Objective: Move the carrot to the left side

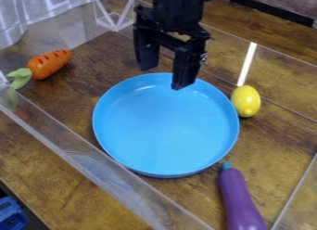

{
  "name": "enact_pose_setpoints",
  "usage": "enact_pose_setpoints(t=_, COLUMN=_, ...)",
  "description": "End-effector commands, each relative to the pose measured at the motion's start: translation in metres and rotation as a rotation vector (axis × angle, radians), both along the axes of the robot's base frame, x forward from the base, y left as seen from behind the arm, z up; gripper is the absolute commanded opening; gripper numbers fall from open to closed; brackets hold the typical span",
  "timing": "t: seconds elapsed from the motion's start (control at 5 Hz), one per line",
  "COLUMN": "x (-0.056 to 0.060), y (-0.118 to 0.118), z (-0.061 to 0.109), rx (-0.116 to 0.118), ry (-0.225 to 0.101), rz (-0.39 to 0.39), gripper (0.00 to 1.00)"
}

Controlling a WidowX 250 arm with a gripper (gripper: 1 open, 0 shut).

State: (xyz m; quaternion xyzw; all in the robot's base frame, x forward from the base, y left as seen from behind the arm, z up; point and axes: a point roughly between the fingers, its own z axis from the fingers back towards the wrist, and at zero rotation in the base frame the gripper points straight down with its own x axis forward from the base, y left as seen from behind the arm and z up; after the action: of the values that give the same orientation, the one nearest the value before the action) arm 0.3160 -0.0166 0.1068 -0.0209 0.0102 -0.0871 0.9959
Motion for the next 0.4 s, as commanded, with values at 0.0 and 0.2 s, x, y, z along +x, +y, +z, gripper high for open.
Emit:
enact_pose_setpoints(t=0.0, x=0.0027, y=0.0027, z=0.0145, rx=-0.007, ry=-0.047, rz=0.026, gripper=1.0)
enact_pose_setpoints(t=0.2, x=0.0027, y=0.001, z=0.0175, rx=-0.006, ry=-0.048, rz=0.005, gripper=1.0)
